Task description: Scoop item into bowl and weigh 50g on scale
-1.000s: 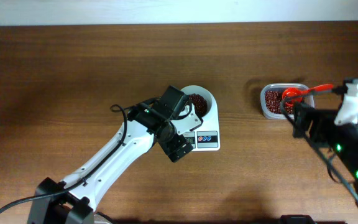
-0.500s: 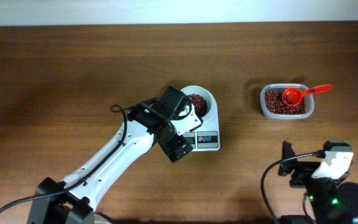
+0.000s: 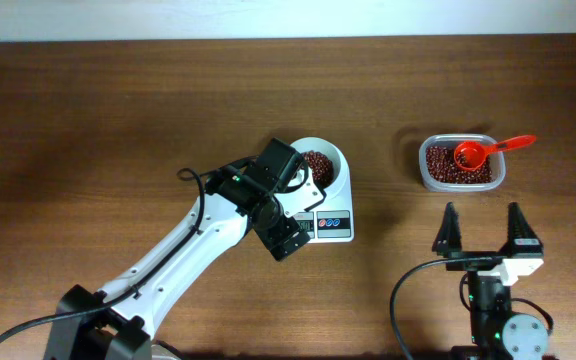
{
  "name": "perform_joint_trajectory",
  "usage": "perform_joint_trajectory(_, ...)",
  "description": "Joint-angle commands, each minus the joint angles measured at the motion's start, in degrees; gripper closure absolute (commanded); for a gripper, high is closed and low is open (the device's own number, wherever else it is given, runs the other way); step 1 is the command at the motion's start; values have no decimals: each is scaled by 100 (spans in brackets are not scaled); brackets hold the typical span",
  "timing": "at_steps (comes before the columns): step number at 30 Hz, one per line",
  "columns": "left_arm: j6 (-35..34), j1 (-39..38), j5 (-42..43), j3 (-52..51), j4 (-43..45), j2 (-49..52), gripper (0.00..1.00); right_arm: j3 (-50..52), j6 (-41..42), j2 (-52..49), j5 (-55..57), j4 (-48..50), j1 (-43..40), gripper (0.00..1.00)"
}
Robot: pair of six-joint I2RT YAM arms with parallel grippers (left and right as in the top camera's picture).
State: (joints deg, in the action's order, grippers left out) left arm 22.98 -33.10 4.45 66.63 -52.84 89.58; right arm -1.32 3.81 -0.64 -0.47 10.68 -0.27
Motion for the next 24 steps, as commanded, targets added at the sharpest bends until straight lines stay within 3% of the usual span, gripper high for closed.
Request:
perform_joint_trajectory(1,74,-13,22,-9,9,-35,1,101,-37,44,-28,-542,22,1)
perform_joint_trajectory(4,74,-13,22,-9,9,-35,1,101,-35,42,7,-1523,22,1)
perform_joint_trajectory(24,74,-15,22,-9,9,-35,1,101,-35,24,9,-1523,22,1)
